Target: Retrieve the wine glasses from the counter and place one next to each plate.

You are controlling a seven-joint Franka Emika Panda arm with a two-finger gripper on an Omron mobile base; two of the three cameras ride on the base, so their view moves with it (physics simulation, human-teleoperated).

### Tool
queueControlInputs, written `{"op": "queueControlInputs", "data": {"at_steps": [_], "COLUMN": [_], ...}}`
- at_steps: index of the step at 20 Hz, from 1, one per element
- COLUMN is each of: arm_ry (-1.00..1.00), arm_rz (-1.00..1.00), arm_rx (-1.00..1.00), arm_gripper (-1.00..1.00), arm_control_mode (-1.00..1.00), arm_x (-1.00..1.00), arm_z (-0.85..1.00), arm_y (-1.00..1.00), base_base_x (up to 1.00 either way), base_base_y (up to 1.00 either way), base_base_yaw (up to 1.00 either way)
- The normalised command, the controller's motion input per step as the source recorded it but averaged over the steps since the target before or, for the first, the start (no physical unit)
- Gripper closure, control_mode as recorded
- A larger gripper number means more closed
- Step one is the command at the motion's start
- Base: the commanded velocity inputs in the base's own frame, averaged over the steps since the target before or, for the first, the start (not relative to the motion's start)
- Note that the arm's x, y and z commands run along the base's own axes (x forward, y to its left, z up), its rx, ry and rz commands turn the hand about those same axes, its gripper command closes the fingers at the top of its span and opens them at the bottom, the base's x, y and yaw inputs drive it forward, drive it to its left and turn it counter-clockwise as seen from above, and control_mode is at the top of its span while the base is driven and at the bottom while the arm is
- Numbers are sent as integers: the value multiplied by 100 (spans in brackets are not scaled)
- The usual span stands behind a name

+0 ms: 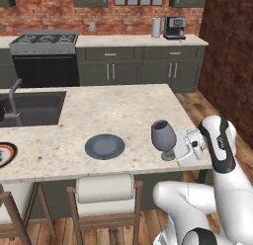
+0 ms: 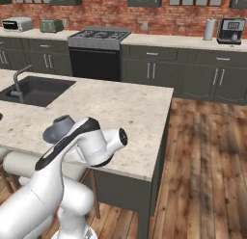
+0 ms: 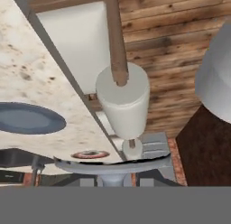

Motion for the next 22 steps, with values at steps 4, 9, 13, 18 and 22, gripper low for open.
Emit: {"op": "queueControlInputs", "data": {"at_steps": [4,9,13,18,22], "arm_ry": [0,-1,0,0,0], "arm_rz": [-2,-7,-5,-2,0], "arm_rx": [1,-1,0,0,-1], "arm_gripper": [100,100,100,100,100], "arm_control_mode": [-100,-100,-100,-100,-100], "arm_x": [55,54,54,52,35], "arm_z": [-43,-29,-18,-15,-16], "arm_y": [5,20,2,0,5], "base_base_x": [0,0,0,0,0], "base_base_y": [0,0,0,0,0], "base_base_yaw": [0,0,0,0,0]}}
